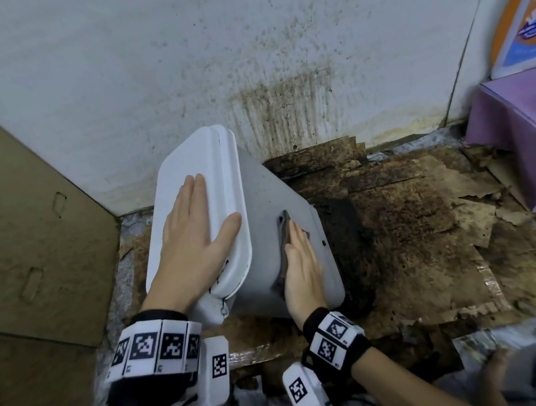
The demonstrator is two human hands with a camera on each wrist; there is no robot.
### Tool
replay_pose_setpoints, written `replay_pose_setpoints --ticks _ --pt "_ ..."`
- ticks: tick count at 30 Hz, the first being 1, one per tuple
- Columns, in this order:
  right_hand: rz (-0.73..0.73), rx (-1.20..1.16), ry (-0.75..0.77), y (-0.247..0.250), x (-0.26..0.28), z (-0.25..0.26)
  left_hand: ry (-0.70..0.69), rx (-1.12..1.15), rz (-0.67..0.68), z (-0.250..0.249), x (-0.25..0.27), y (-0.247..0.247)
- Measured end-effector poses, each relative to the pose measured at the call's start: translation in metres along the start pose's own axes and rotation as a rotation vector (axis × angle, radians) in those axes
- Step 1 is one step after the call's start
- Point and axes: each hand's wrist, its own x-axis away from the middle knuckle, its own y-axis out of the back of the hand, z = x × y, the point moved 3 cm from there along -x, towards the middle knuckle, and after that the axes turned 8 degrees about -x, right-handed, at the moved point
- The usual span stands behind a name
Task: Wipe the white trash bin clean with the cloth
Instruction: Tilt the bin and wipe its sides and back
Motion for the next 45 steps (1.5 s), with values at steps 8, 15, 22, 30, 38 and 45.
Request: replay_pose_setpoints --ticks 8,15,22,30,38,45 --pt "0.157 0.078 0.342 -0.019 0.015 0.045 -0.002 0.018 -0.01 0.002 0.001 -0.001" --pt "0.142 0.113 0.363 0.016 -0.003 -0.016 0.012 0.05 -0.002 0.005 0.003 0.002" --pt "0.004 0.028 -0.028 0.042 -0.007 -0.072 0.008 0.068 -0.006 0.002 0.003 0.003" --pt "0.005 0.091 -0.098 0.034 -0.01 -0.065 0.031 0.069 0.002 0.009 0.005 0.005" --pt "0.104 0.091 0.064 -0.004 0.0 0.001 0.0 0.04 0.009 0.006 0.003 0.002" --pt "0.396 0.178 0.156 -0.019 -0.014 0.058 -0.013 0.045 0.018 0.009 0.004 0.002"
